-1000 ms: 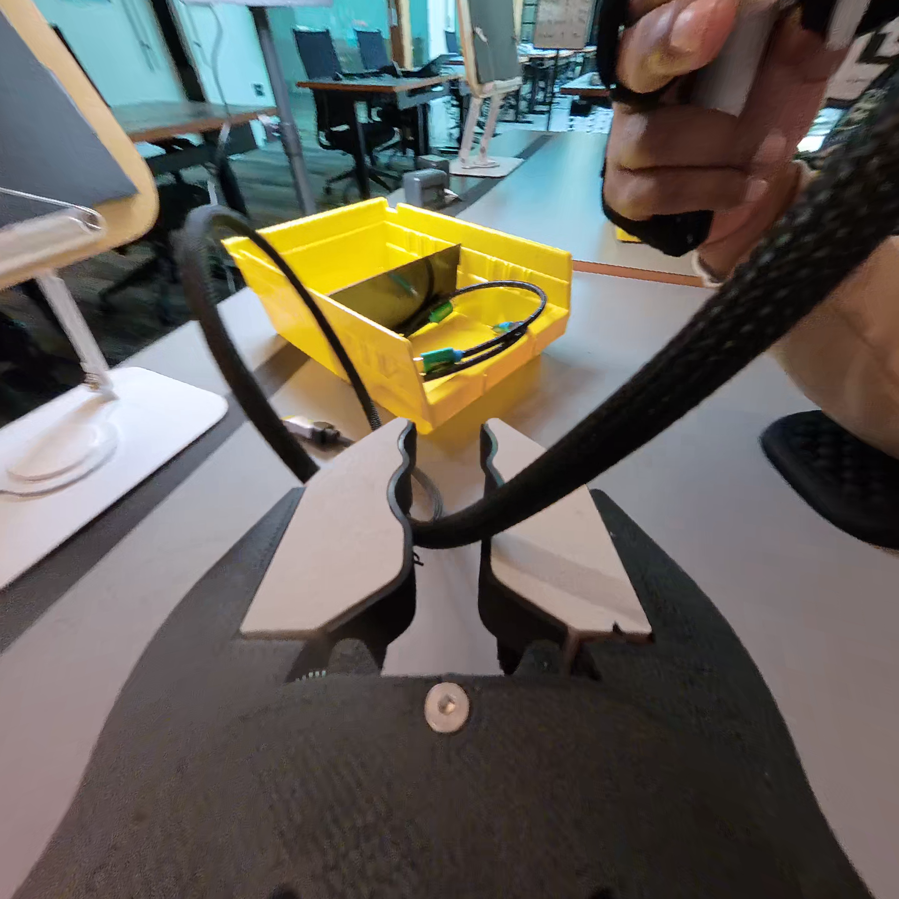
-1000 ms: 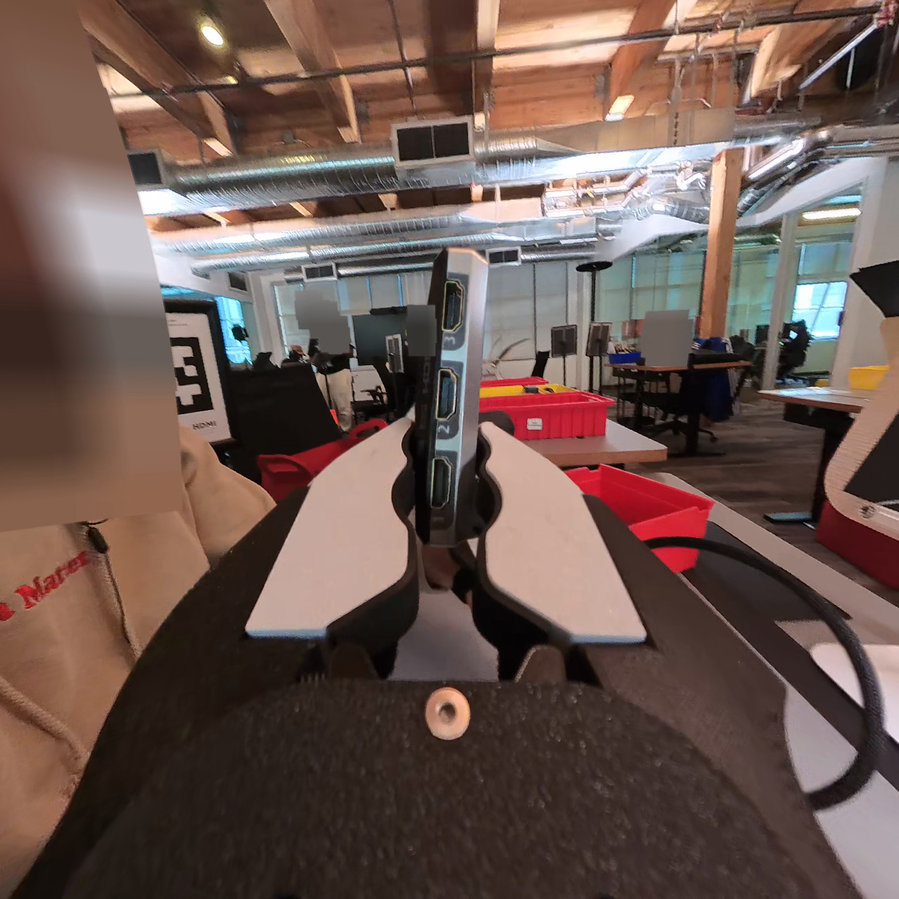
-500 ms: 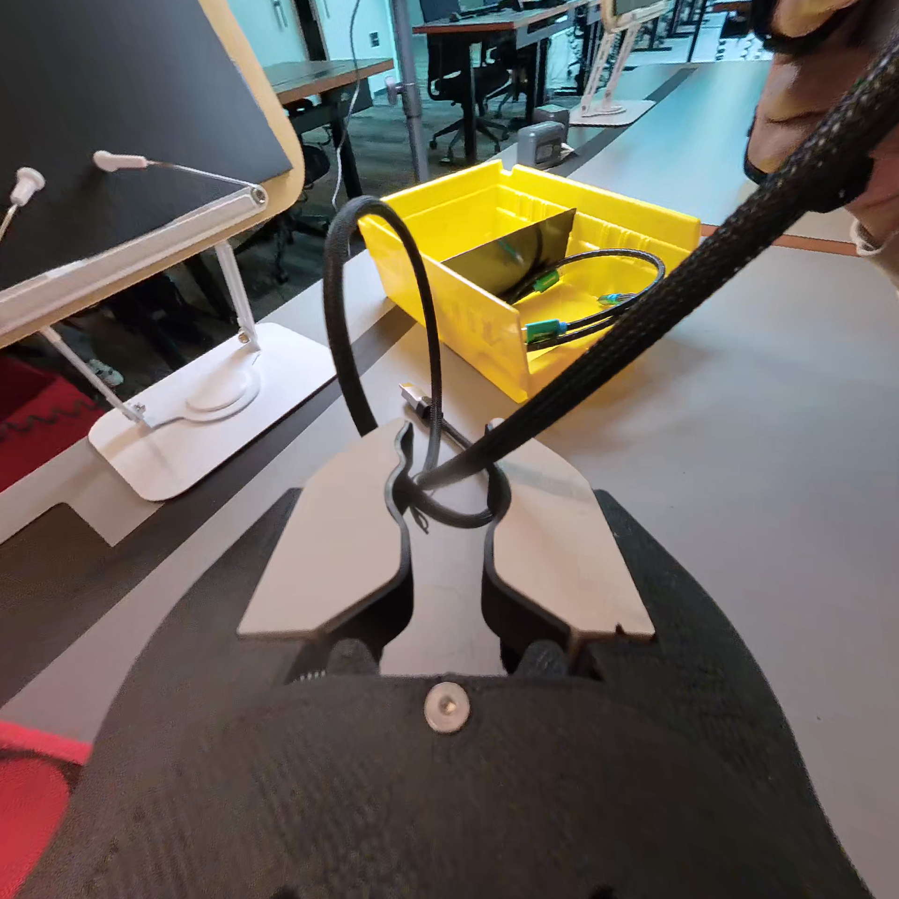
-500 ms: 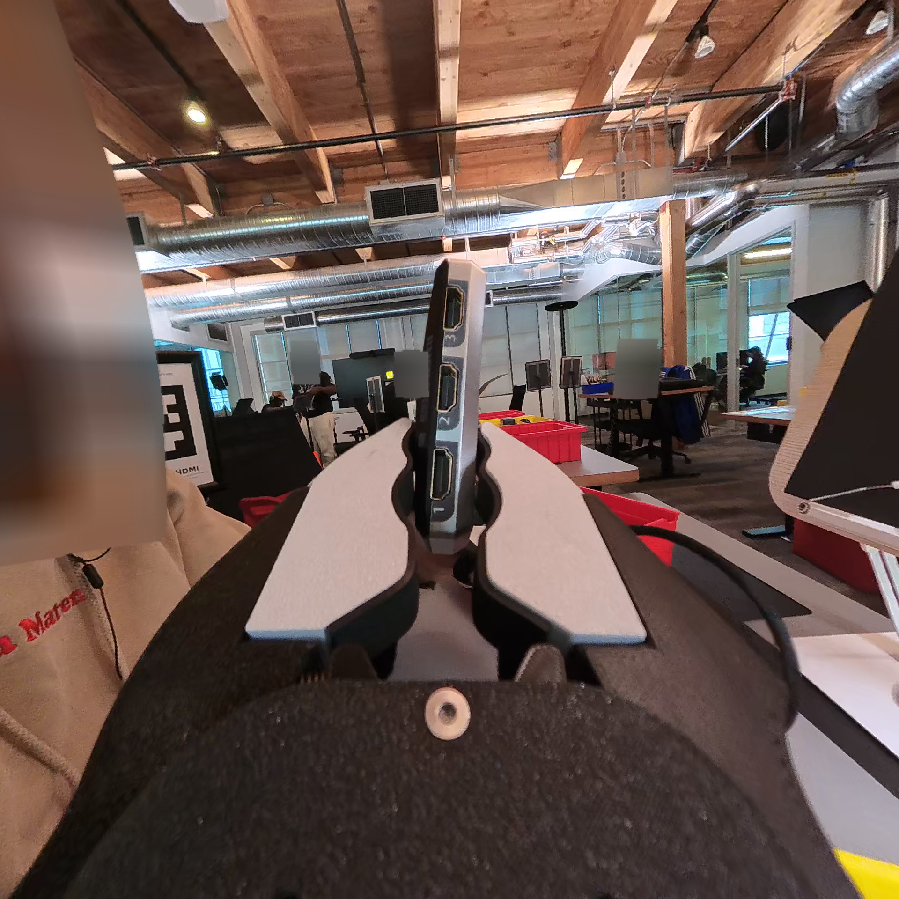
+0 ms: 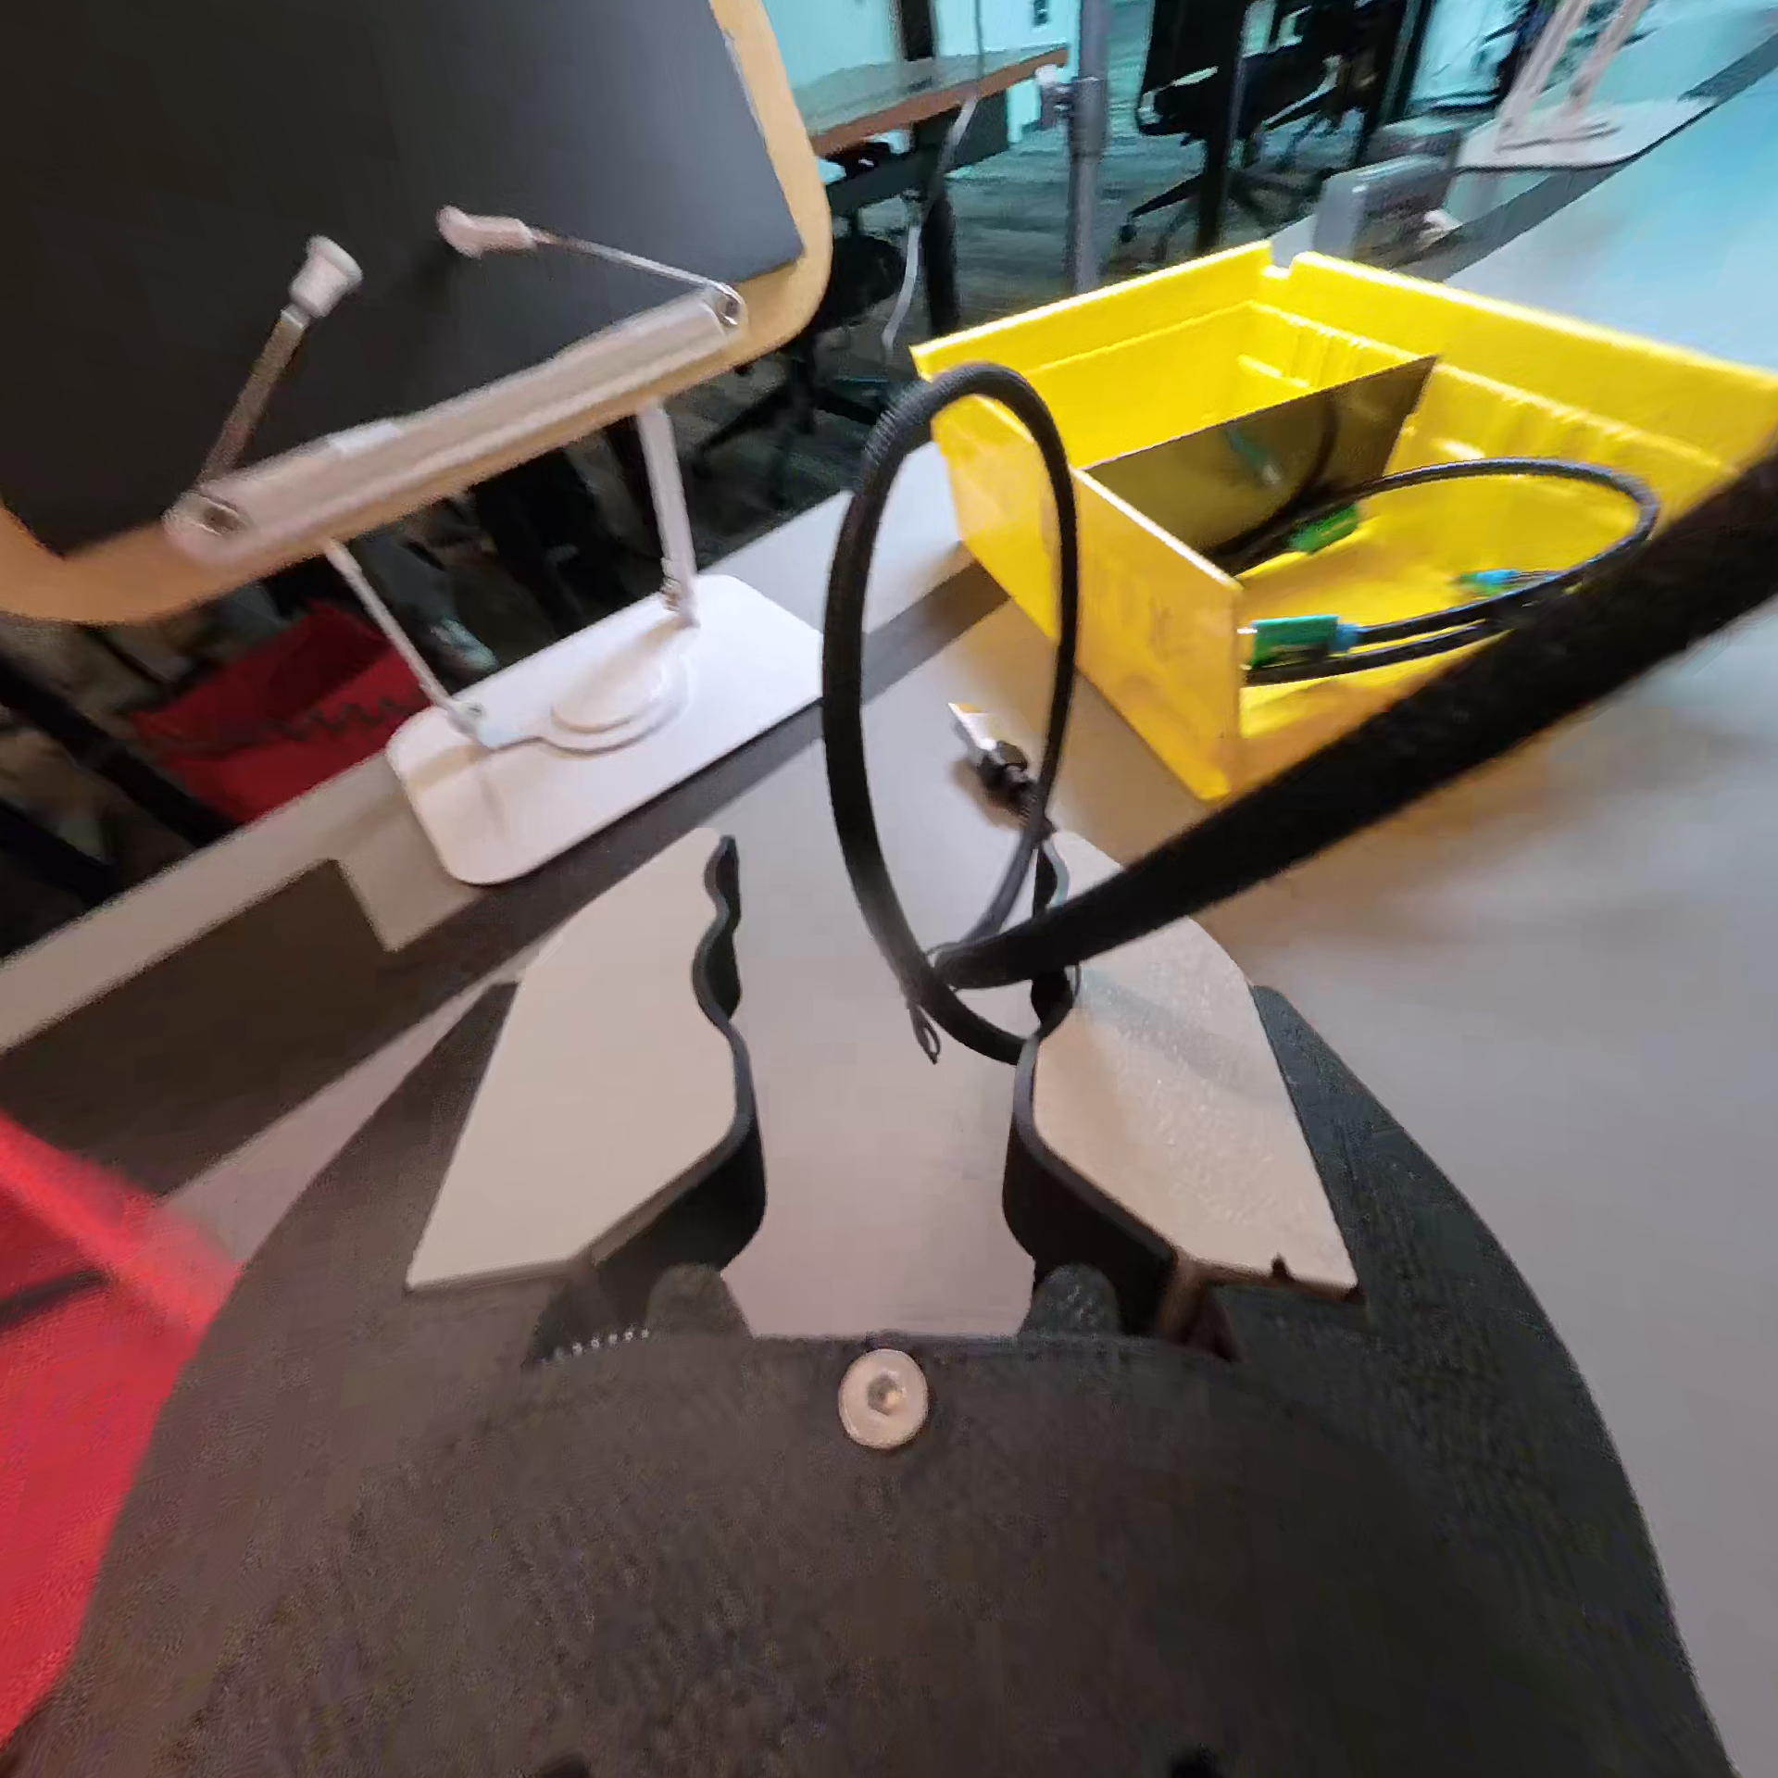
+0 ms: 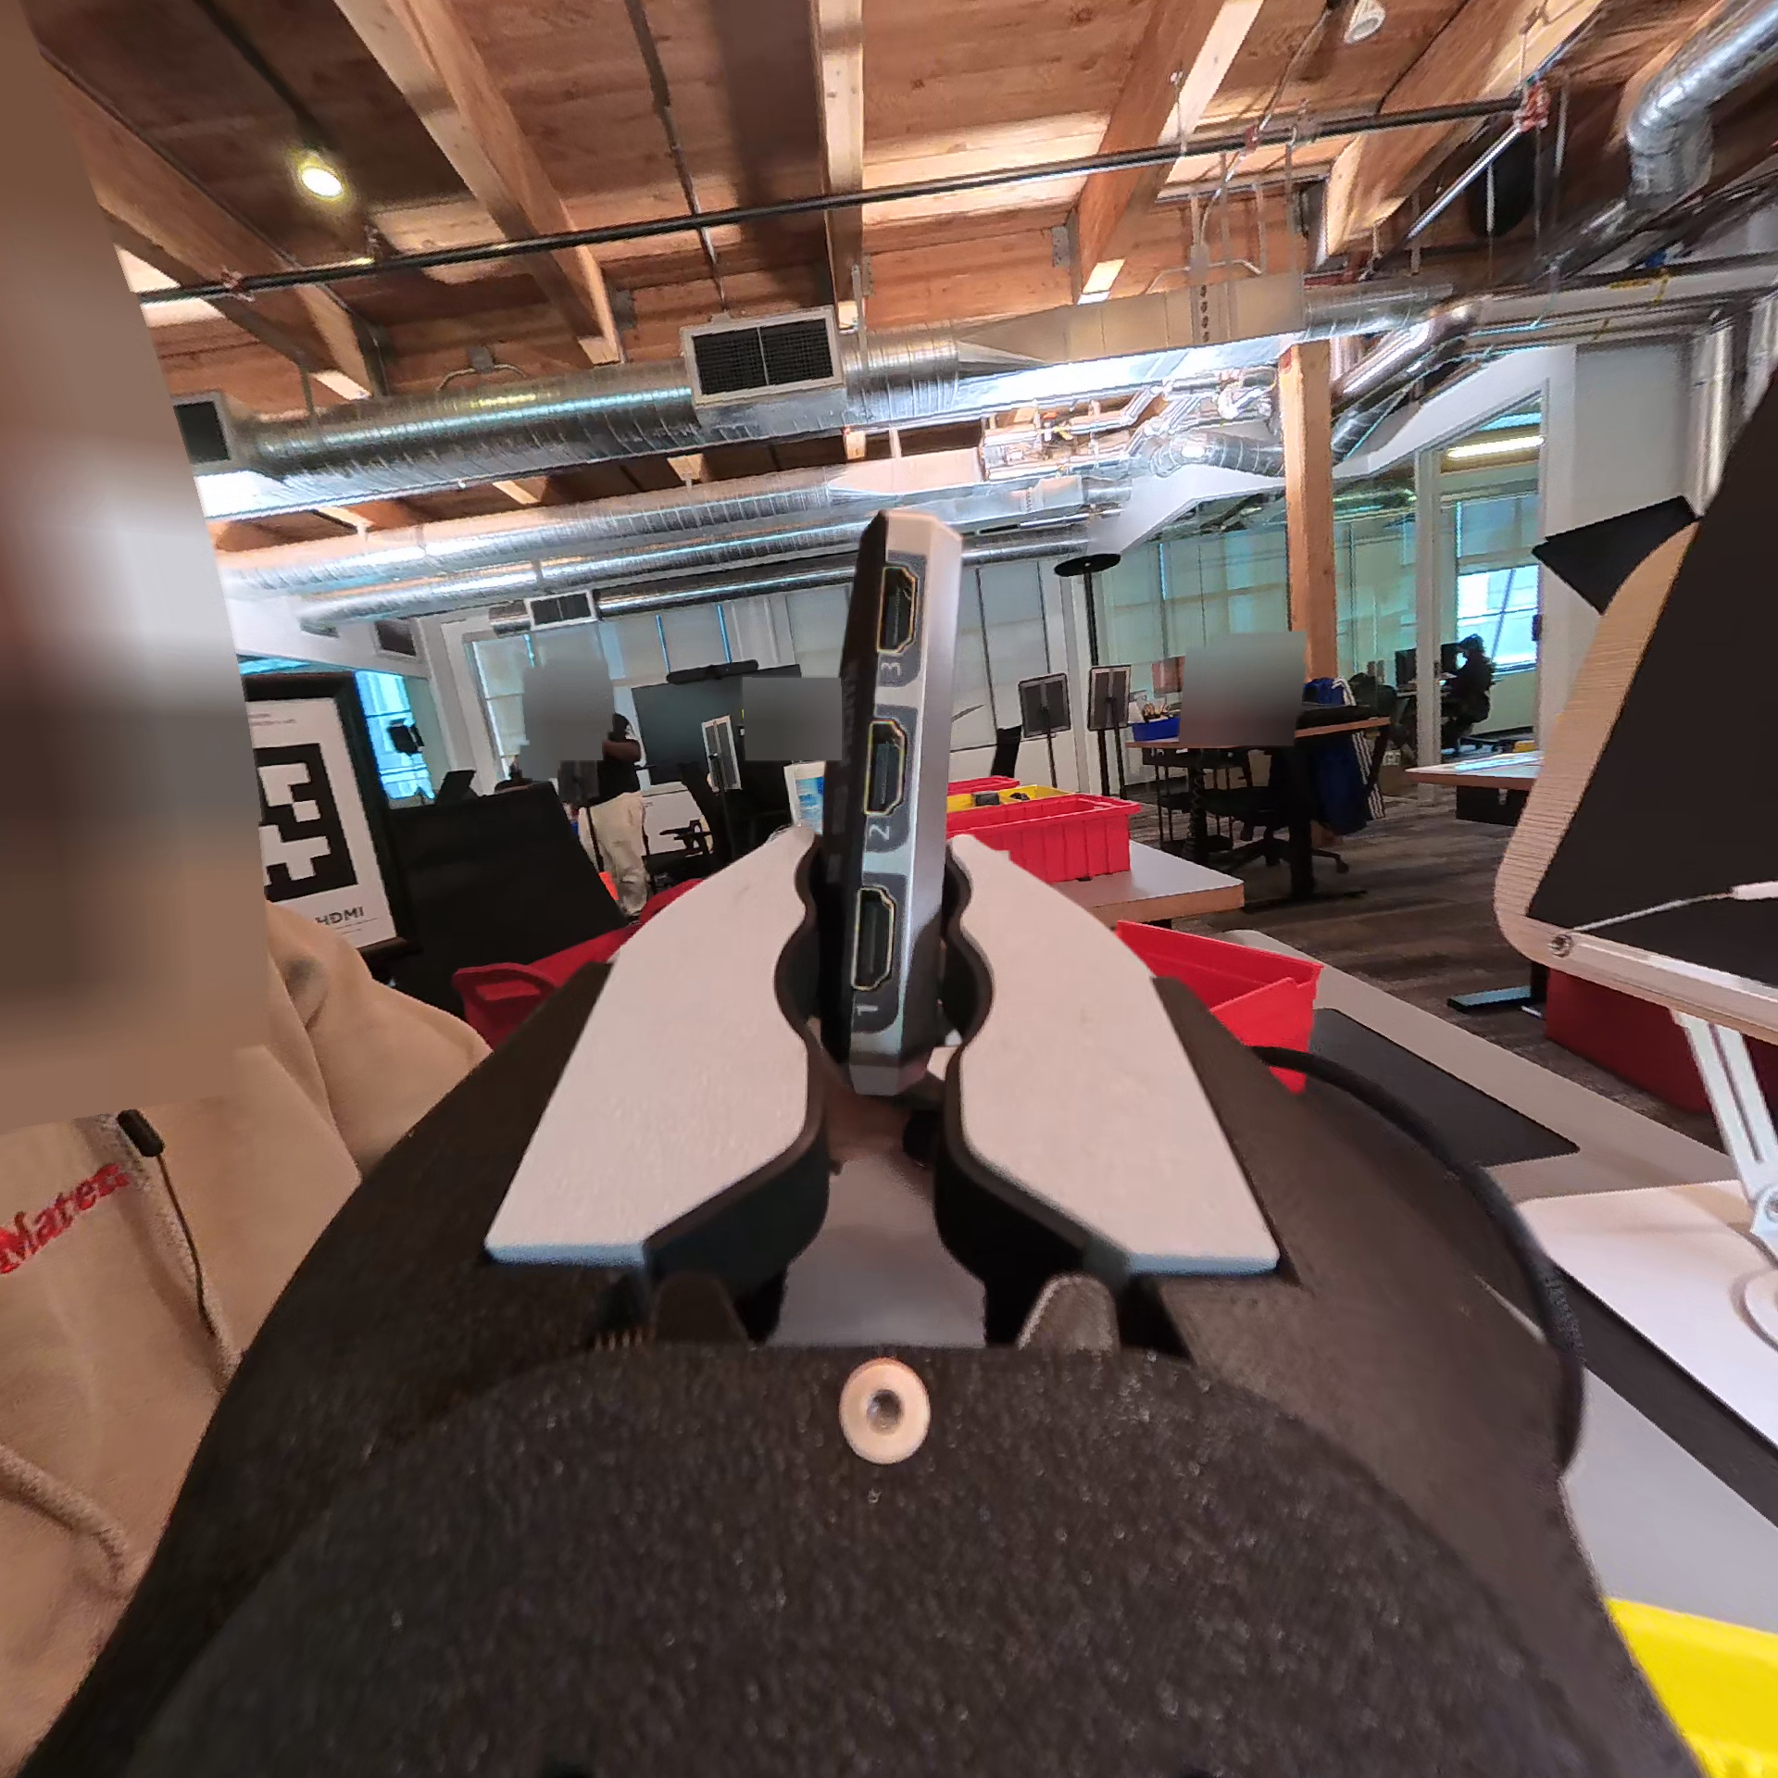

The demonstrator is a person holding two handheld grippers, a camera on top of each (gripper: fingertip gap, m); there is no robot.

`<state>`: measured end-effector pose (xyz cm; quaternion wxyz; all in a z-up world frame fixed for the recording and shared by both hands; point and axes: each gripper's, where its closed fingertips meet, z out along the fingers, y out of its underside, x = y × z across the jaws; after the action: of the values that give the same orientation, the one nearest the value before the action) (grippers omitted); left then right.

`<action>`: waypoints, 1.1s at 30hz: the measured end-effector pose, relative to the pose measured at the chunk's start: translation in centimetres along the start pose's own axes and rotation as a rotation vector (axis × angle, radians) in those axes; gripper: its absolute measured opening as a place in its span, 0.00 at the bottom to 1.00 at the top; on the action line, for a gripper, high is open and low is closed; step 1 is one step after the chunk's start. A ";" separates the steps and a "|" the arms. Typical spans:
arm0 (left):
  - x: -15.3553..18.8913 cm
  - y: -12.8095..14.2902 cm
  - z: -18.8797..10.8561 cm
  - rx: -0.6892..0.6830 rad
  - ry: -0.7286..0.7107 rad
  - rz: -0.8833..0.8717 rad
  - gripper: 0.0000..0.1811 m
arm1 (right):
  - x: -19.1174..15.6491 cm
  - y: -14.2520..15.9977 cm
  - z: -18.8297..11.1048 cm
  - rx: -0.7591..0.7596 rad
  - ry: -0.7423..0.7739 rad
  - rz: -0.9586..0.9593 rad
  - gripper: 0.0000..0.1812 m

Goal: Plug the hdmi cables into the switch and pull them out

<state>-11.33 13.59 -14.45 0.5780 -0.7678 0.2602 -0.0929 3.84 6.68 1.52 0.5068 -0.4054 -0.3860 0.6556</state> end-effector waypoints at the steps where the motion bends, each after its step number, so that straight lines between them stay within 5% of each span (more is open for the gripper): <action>1: 0.5 0.3 0.3 -0.008 0.046 -0.032 0.34 | -0.3 0.1 0.1 -0.007 -0.017 0.000 0.12; 4: 2.8 1.1 0.9 -0.021 0.219 -0.092 0.32 | -1.6 0.5 0.2 -0.036 -0.092 -0.002 0.11; 7: 5.0 0.7 0.2 0.030 0.370 -0.038 0.16 | -2.5 0.7 -0.1 -0.055 -0.158 0.013 0.11; 10: 4.2 -1.4 -1.4 0.128 0.312 0.097 0.06 | -1.1 0.1 -1.4 -0.022 -0.111 0.046 0.11; 15: 2.2 -5.8 -5.4 0.247 0.306 0.054 0.05 | 3.4 1.9 -5.2 -0.088 0.055 0.203 0.14; 25: 1.7 -9.9 -9.9 0.279 0.278 0.035 0.04 | 3.4 11.3 -6.2 -0.619 0.105 0.153 0.28; 29: 1.6 -10.0 -10.4 0.248 0.251 0.061 0.05 | 2.8 7.0 -5.9 -0.466 0.137 0.063 0.32; 33: 2.3 -9.6 -9.8 0.221 0.237 0.121 0.06 | -0.2 6.6 -3.0 -0.565 0.101 -0.101 0.34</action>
<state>-10.92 6.12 -2.71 0.6287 -0.6663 0.3604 -0.1758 4.31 5.55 -5.63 0.4244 -0.5428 -0.5474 0.4751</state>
